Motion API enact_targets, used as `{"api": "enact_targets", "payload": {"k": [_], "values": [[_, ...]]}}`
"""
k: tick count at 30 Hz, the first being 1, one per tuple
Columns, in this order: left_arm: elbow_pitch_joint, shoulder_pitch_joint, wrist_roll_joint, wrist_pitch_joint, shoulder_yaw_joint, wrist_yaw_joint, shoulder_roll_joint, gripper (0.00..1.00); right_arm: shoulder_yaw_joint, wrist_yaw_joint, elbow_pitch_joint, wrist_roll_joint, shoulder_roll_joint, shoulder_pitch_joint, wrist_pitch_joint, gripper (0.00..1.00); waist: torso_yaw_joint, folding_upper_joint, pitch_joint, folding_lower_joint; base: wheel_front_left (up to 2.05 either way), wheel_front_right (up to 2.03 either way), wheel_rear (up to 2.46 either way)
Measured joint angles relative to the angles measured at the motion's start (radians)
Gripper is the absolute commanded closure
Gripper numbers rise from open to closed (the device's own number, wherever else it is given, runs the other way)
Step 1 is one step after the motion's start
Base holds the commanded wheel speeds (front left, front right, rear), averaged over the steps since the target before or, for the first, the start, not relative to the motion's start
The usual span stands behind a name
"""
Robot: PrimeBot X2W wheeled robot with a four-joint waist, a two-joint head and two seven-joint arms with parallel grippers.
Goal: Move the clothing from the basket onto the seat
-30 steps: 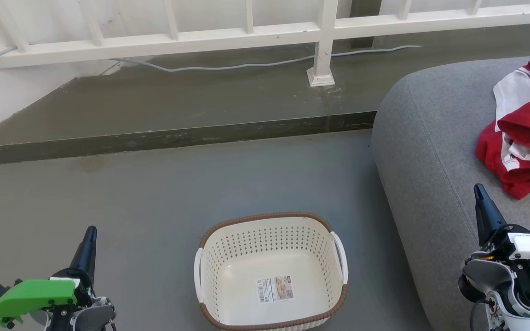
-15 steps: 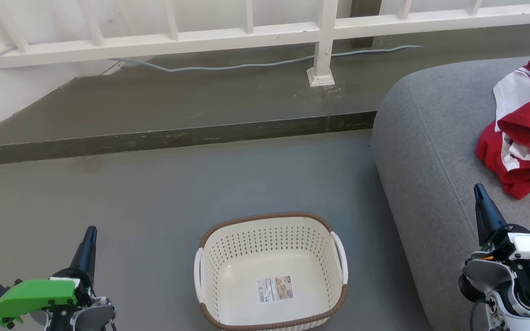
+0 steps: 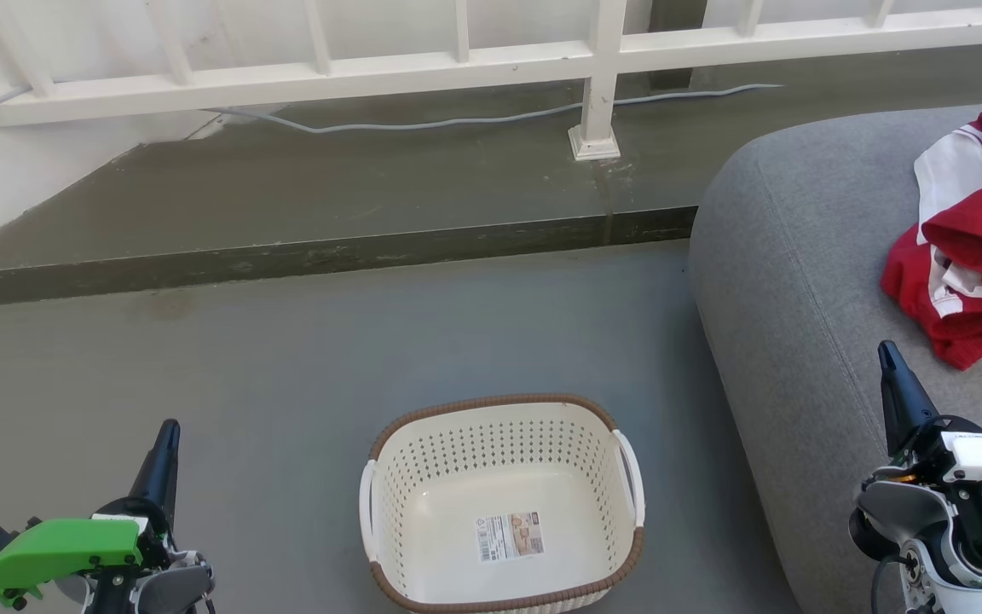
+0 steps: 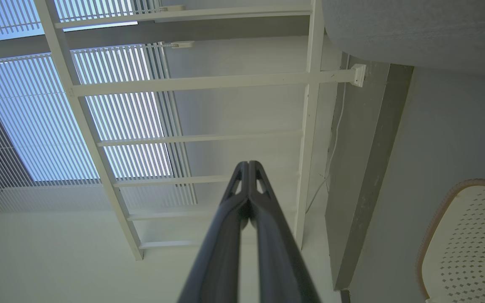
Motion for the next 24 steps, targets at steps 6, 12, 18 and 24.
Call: {"api": "enact_targets", "payload": {"k": [6,12,18,24], "values": [[0.0,0.0,0.0,0.0,0.001,0.0,0.0,1.0,-0.001,0.0,0.0,0.0,0.0,0.0,0.0,1.0,0.0,0.0,0.0,0.0,0.0,0.0,0.0],[0.0,0.0,0.0,0.0,0.001,0.0,0.0,1.0,-0.001,0.0,0.0,0.0,0.0,0.0,0.0,1.0,0.0,0.0,0.0,0.0,0.0,0.0,0.0],[0.0,0.0,0.001,0.0,0.003,0.0,0.0,1.0,-0.002,0.0,0.0,0.0,0.001,0.0,0.0,1.0,0.0,0.0,0.0,0.0,0.0,0.0,0.0],[0.0,0.0,0.001,0.0,0.004,0.0,-0.001,1.0,-0.002,0.0,-0.001,0.0,0.001,0.0,0.0,1.0,0.0,0.0,0.0,0.0,0.0,0.0,0.0]]}}
